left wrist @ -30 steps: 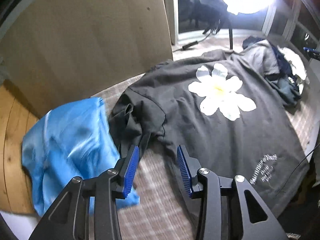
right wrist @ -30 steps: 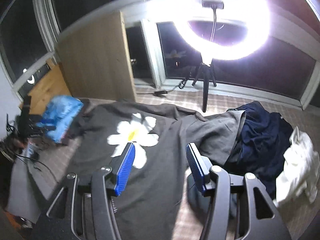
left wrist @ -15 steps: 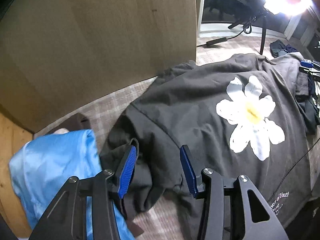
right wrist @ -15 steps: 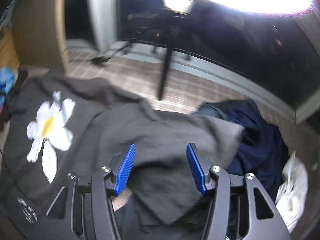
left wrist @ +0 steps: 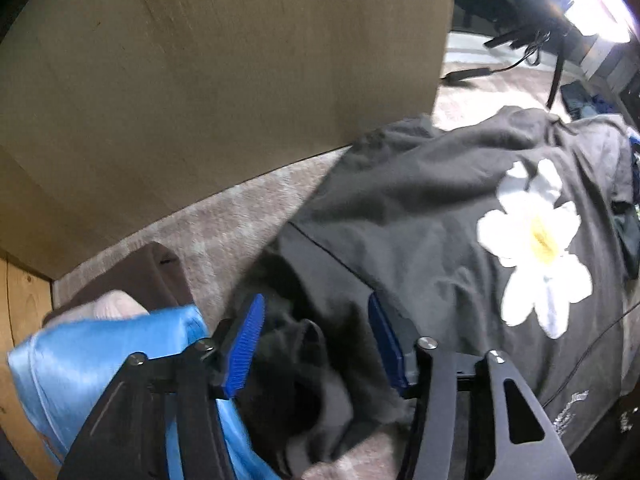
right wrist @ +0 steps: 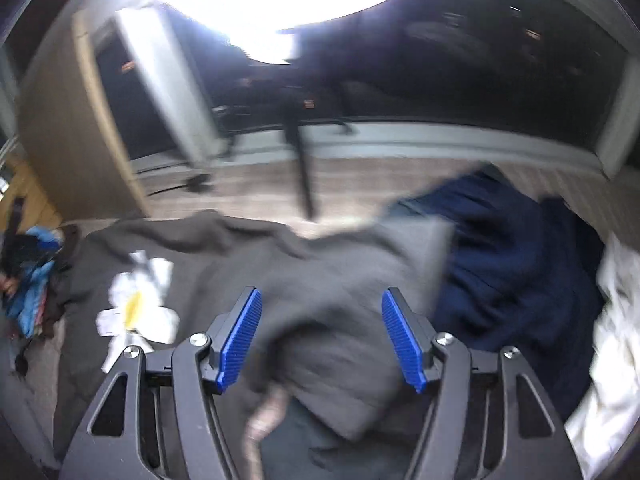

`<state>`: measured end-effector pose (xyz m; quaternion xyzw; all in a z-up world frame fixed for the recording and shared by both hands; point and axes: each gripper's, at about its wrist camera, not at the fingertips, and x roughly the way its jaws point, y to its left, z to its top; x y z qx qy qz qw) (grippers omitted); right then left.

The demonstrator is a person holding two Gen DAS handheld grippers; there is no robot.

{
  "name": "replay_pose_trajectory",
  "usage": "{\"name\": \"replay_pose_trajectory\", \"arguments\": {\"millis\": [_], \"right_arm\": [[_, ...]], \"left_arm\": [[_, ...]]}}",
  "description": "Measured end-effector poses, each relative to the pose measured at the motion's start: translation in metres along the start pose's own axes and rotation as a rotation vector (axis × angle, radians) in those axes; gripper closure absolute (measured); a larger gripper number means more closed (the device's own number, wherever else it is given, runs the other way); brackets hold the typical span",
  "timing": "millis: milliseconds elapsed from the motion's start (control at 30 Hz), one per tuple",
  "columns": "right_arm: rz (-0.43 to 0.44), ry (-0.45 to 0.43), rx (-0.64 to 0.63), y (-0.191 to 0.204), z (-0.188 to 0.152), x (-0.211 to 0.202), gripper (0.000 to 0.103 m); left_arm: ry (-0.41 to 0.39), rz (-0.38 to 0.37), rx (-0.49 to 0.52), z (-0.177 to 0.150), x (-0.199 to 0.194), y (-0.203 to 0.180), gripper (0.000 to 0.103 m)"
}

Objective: Fold clothes
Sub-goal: 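Grasp the sweatshirt collar edge with the left gripper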

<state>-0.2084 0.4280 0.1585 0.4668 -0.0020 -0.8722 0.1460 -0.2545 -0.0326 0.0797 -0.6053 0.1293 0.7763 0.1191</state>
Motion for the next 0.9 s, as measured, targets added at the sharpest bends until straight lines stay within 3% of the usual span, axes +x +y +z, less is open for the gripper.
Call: {"name": "replay_pose_trajectory", "arguments": {"millis": [167, 333, 433, 567, 700, 900], "right_arm": [[0.056, 0.024, -0.17, 0.071, 0.023, 0.042, 0.041], [0.12, 0.038, -0.312, 0.135, 0.042, 0.084, 0.041], [0.175, 0.044, -0.33, 0.16, 0.054, 0.104, 0.041], [0.266, 0.045, -0.337, 0.195, 0.065, 0.122, 0.042], [0.371, 0.057, -0.384, 0.232, 0.058, 0.133, 0.042], [0.29, 0.111, -0.591, 0.292, 0.029, 0.166, 0.042]], "left_arm": [[0.048, 0.027, 0.017, 0.015, 0.028, 0.01, 0.049], [-0.002, -0.035, -0.009, 0.033, 0.03, 0.012, 0.049], [0.006, -0.004, 0.045, 0.041, 0.039, 0.003, 0.048], [0.05, 0.021, 0.076, 0.031, 0.05, 0.0, 0.048], [0.045, 0.015, 0.081, 0.004, 0.026, 0.008, 0.048], [0.117, 0.062, 0.161, -0.024, 0.019, 0.006, 0.047]]}}
